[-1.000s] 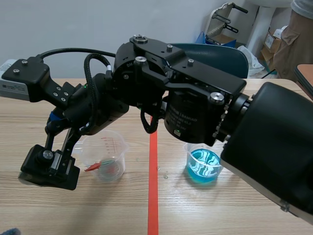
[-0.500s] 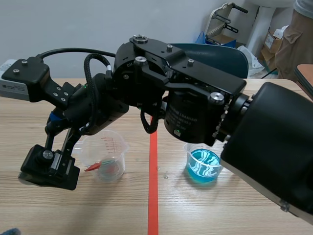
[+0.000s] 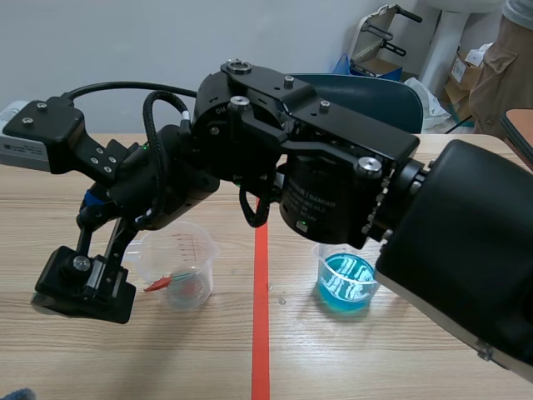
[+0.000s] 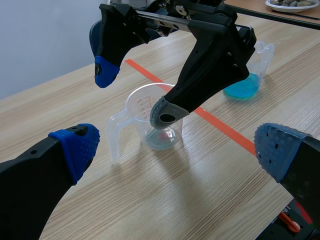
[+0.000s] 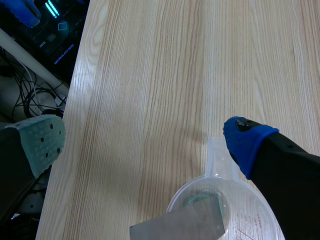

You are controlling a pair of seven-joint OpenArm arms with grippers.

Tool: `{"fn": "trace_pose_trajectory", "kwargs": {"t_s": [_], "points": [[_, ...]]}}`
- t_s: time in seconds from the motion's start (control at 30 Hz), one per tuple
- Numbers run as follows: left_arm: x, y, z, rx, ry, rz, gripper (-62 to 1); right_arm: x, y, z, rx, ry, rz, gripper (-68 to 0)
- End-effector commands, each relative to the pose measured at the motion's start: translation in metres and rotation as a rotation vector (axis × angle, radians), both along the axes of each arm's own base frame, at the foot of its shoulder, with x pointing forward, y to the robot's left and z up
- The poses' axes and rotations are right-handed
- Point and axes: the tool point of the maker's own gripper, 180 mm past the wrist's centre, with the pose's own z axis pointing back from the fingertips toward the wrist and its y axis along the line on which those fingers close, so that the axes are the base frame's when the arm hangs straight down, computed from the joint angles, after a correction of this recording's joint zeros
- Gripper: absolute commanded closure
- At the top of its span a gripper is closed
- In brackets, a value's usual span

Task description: Do the redox reaction experiment

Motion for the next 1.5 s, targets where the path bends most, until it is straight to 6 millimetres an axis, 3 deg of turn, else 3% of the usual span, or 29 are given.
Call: {"fn": "trace_pose_trajectory", "kwargs": {"t_s": [0.0,0.17,0.33,0.57,0.73,0.93,1.17,1.47], "points": [[0.002,-0.005,0.009,-0.029,-0.03,-0.003,-62.3,0.002,0.003,0.012,0.037,-0.013,0.011,-67.9],[0.002,-0.005,0.009,-0.03,-0.032,-0.003,-62.3,0.01,-0.001,0.017,0.092,-0.003,-0.029,-67.9],[0.004,-0.003,0.011,-0.016,-0.05,0.009,-62.3,0.024,-0.021,0.033,0.22,-0.009,-0.116,-67.9],[0.008,0.003,0.013,0.025,-0.089,0.045,-62.3,0.041,-0.068,0.071,0.403,-0.098,-0.285,-67.9],[0.014,0.006,0.021,0.054,-0.133,0.065,-62.3,0.043,-0.111,0.086,0.488,-0.166,-0.425,-67.9],[0.026,0.012,0.035,0.086,-0.189,0.065,-62.3,0.025,-0.157,0.091,0.502,-0.229,-0.56,-67.9],[0.057,0.017,0.03,0.181,-0.177,0.059,-62.3,0.005,-0.2,0.093,0.435,-0.291,-0.713,-67.9],[0.094,0.015,0.041,0.226,-0.214,0.026,-62.3,-0.007,-0.238,0.093,0.378,-0.296,-0.854,-67.9]]}}
